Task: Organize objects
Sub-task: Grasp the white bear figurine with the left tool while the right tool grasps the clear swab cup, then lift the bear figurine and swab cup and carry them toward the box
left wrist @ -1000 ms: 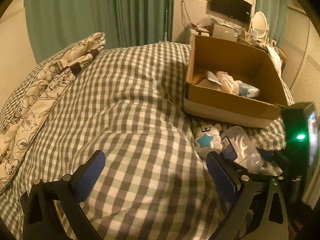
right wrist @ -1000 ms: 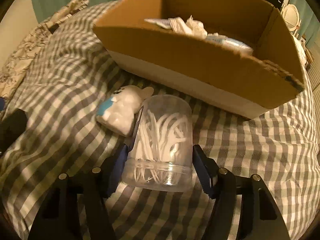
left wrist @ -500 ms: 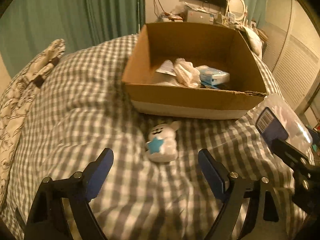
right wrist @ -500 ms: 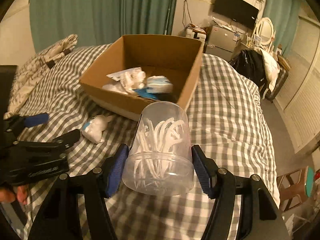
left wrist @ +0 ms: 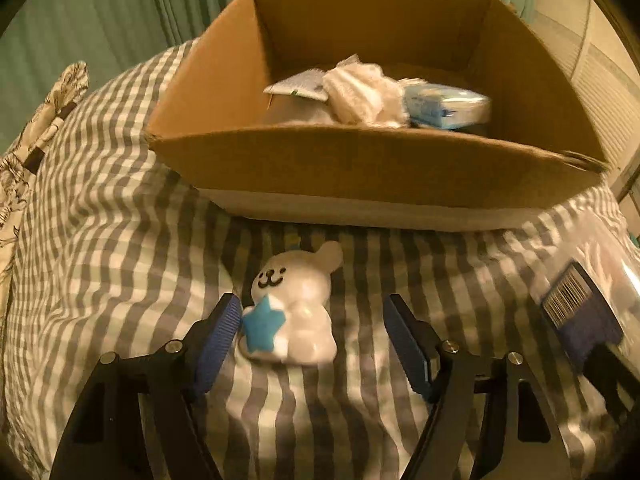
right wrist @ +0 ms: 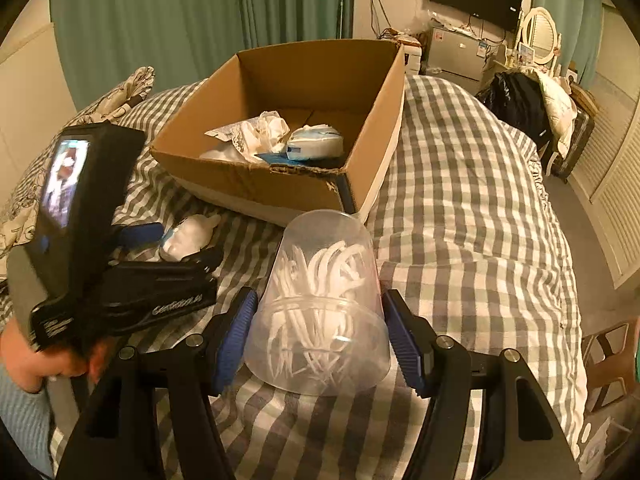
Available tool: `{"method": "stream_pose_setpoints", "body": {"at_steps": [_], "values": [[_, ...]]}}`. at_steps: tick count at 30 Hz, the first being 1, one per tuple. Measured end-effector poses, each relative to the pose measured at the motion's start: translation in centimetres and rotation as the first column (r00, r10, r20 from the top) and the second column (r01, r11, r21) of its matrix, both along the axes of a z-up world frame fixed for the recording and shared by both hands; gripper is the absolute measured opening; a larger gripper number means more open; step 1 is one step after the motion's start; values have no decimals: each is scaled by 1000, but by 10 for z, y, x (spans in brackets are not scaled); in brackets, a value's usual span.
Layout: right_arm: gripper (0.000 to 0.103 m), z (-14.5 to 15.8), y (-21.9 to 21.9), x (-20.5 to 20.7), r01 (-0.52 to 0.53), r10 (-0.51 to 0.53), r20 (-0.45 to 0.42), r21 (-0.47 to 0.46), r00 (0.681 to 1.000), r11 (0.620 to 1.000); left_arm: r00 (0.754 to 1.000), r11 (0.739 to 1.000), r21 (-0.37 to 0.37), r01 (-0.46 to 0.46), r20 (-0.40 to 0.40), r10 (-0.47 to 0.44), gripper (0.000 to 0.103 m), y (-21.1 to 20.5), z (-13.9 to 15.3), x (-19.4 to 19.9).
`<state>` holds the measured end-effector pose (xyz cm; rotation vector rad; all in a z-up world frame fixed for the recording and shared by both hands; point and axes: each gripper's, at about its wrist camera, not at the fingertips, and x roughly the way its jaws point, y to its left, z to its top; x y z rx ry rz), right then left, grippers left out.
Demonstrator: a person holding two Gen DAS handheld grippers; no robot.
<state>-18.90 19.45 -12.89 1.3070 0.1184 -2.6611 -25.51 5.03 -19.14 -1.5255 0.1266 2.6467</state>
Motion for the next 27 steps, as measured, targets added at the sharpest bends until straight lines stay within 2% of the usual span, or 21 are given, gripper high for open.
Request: {"method": "stream_pose_setpoints", "body": {"at_steps": [1, 2, 4, 8, 16, 27], "values": [[64, -1, 0, -1, 0, 0, 3, -3, 1000, 1000, 1000, 1000, -2, -8, 5, 8, 72, -1, -4, -4], [64, -2, 1, -1, 0, 0, 6, -5, 1000, 1000, 1000, 1000, -2, -13, 10, 13, 66, -2, -7, -7], [64, -3, 0, -2, 1, -1, 10, -6, 1000, 1000, 999, 1000, 4, -24, 32, 24, 48, -5, -14, -11], [64, -4, -1, -3, 3, -3, 13, 0, 1000, 1000, 1000, 999, 39, -5, 23, 4, 47, -8, -10, -2], [64, 1, -5, 6, 18, -18, -5, 26, 1000, 1000, 1000, 996, 86, 19, -23, -17, 47, -12, 24, 48], [64, 41, -19, 55, -1, 4, -75, 38, 997, 999, 990, 988, 130, 86, -121, -70, 47, -12, 80, 116]]}}
